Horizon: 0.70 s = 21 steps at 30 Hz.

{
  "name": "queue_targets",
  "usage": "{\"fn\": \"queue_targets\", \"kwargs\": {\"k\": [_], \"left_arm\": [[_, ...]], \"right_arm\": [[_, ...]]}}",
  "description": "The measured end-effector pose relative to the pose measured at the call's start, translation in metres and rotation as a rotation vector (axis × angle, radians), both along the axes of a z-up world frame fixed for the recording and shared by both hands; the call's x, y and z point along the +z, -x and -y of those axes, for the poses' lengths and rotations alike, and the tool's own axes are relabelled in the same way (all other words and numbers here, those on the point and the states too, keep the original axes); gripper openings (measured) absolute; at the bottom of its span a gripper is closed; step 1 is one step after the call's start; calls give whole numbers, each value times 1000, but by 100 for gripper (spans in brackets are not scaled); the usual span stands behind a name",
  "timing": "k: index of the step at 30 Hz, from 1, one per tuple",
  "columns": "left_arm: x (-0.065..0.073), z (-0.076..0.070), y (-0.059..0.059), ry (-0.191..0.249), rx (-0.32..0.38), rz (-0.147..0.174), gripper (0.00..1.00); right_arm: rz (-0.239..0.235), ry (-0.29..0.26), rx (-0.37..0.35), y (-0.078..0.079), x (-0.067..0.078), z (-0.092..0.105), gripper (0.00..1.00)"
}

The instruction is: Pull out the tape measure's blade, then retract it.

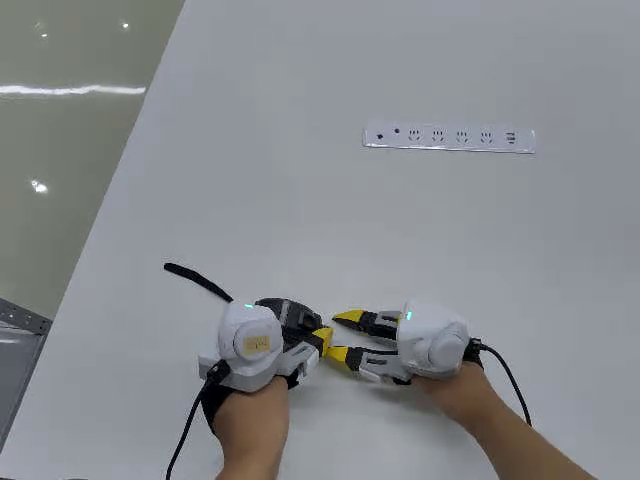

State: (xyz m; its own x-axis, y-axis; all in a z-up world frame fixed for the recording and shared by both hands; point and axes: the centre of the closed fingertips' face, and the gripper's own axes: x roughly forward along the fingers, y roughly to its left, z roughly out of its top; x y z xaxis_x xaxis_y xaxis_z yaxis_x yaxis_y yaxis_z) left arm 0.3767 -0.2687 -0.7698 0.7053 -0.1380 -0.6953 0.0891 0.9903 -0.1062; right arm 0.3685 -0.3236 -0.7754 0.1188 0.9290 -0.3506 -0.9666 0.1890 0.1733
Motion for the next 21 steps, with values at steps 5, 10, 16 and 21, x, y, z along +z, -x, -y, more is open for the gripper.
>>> {"fn": "queue_targets", "kwargs": {"k": [5, 10, 16, 21], "left_arm": [[2, 2, 1, 8, -25, 13, 75], [2, -4, 5, 2, -29, 4, 75], [8, -4, 6, 0, -77, 30, 73], [12, -2, 9, 8, -112, 46, 75]], "right_arm": [[-12, -2, -18, 1, 2, 9, 31], [-27, -3, -41, 6, 2, 17, 34], [-48, -16, -86, 9, 6, 25, 35], [-54, -30, -103, 13, 11, 27, 35]]}}
